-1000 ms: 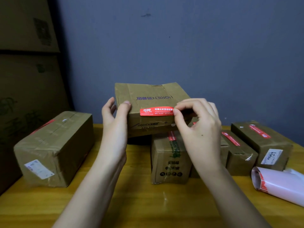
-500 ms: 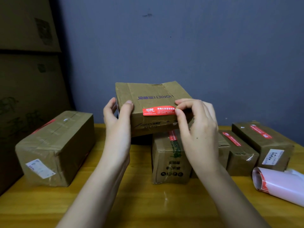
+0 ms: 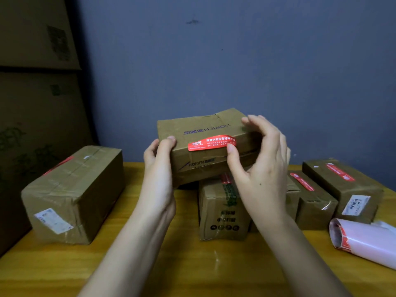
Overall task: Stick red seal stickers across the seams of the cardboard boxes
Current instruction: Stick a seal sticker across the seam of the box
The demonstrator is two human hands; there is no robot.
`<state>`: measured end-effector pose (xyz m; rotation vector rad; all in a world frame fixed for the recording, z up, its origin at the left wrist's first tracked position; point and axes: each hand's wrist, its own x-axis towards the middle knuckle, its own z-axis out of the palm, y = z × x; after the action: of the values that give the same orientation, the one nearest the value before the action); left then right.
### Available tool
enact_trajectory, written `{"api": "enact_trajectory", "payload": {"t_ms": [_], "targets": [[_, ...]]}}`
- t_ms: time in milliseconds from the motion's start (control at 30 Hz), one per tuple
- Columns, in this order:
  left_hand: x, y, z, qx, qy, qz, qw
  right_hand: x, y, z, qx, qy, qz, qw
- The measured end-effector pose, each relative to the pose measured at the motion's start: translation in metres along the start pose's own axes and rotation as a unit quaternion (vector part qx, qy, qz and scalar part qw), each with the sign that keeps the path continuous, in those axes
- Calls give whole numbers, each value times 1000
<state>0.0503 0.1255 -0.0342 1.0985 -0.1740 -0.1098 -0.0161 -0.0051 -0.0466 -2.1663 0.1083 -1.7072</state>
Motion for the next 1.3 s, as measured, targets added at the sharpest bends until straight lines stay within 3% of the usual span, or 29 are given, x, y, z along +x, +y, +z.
{"api": "enact_trajectory", "payload": {"t_ms": [267,533,933,1300], "targets": [[-1,-4,1,-39,-17,-22,999,0,-2,-1,-15,71,6,997],[-6,-6,5,5,2,68,998,9,-5,-8,119,-16,125,985],[1,-14,-1,52,27,170,984,21,-4,-16,201,-108,231,946],[-2,-20,-1,108,55,326,938,25,-1,-21,280,-133,276,910]]}}
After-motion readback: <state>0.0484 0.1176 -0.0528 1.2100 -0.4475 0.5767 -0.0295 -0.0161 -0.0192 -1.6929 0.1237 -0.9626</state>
